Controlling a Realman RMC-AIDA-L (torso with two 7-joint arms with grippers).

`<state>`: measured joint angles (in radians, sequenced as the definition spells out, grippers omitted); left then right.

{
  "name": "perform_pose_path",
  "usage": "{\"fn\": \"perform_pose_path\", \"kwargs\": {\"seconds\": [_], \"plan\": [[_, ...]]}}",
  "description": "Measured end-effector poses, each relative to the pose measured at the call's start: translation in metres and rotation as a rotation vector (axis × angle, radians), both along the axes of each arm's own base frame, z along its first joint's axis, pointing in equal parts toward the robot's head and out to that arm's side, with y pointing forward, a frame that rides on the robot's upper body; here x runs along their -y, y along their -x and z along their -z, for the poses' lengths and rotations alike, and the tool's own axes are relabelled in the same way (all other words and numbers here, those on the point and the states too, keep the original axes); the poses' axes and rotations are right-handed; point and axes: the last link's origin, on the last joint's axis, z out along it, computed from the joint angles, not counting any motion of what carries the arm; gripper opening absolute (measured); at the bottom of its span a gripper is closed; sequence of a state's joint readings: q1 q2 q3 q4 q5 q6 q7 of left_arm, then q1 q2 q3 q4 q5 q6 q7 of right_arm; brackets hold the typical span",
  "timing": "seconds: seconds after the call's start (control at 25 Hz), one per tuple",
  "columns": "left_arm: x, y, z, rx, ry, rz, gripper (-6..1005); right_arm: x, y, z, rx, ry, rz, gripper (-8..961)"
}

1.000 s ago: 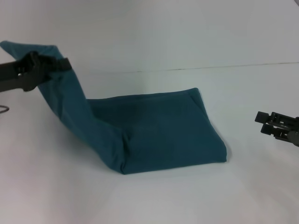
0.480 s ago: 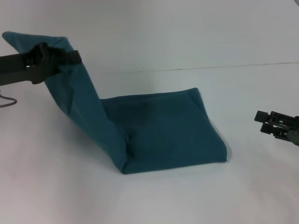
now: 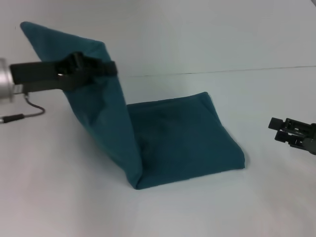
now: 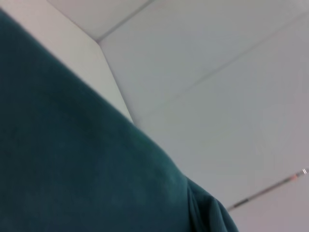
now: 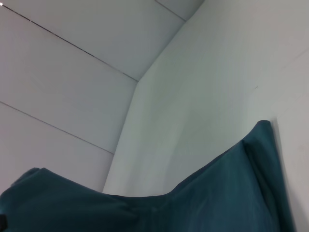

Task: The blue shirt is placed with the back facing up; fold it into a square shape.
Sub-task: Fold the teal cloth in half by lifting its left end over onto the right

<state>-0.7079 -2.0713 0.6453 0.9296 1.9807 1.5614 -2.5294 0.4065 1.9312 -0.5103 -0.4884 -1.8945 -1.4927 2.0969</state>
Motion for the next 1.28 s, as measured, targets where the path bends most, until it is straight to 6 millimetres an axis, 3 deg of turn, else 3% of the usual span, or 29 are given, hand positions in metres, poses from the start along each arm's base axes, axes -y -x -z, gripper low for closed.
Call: {"fn": "perform_pose_path", "kwargs": {"seconds": [0.36, 0.96, 1.28], "plan": [[0.0, -0.038, 0.037, -0.005, 0.077, 0.098, 44, 0.001, -0.001, 0.003, -0.002, 0.006, 0.009, 825], [-0.017, -0.089, 0.123, -0.082, 0.137, 0.126, 43, 0.001, -0.003, 0.004, 0.013, 0.013, 0.01, 825], [-0.018, -0.098, 0.142, -0.097, 0.132, 0.124, 44, 0.002, -0.004, 0.004, 0.014, 0.011, 0.017, 826]]}}
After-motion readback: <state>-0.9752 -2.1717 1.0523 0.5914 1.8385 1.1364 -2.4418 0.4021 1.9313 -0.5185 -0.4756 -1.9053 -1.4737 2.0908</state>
